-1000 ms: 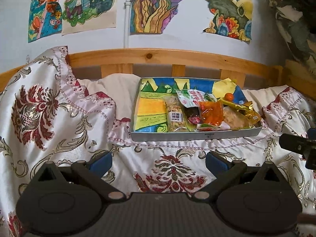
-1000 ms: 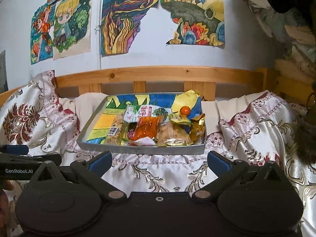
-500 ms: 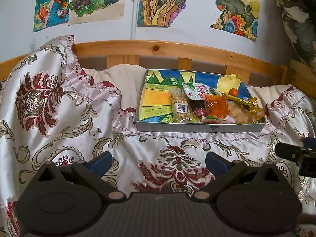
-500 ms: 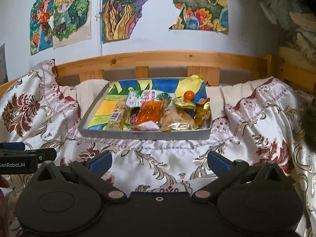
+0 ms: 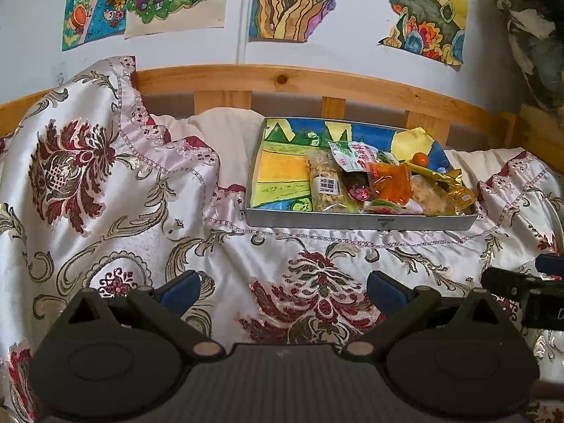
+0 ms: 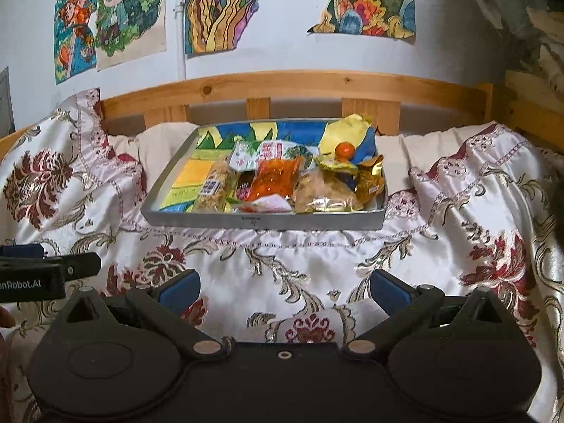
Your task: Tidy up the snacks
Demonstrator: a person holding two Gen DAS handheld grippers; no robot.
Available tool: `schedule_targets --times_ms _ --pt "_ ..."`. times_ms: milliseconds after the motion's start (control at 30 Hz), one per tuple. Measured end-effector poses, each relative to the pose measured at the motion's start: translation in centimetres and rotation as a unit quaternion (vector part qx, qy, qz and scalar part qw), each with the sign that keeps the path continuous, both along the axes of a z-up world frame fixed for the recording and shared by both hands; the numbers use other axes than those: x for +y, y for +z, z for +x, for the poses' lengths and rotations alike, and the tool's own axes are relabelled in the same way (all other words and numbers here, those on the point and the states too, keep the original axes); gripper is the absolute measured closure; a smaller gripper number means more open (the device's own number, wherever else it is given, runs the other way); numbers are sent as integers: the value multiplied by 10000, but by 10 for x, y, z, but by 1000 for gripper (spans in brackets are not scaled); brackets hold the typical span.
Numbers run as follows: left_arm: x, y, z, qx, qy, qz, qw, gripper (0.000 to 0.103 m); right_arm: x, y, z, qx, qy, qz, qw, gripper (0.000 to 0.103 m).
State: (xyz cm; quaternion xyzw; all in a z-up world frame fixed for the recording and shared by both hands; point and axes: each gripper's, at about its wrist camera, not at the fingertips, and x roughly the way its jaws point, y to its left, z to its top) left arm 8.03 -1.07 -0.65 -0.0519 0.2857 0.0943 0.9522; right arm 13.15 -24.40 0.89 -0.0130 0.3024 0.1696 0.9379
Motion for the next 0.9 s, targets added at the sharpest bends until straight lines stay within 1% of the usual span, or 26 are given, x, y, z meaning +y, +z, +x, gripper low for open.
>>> schedule_targets --times_ms 900 --pt "2 -3 -1 61 47 -28 10000 1 3 -2 -1 21 40 -45 10000 1"
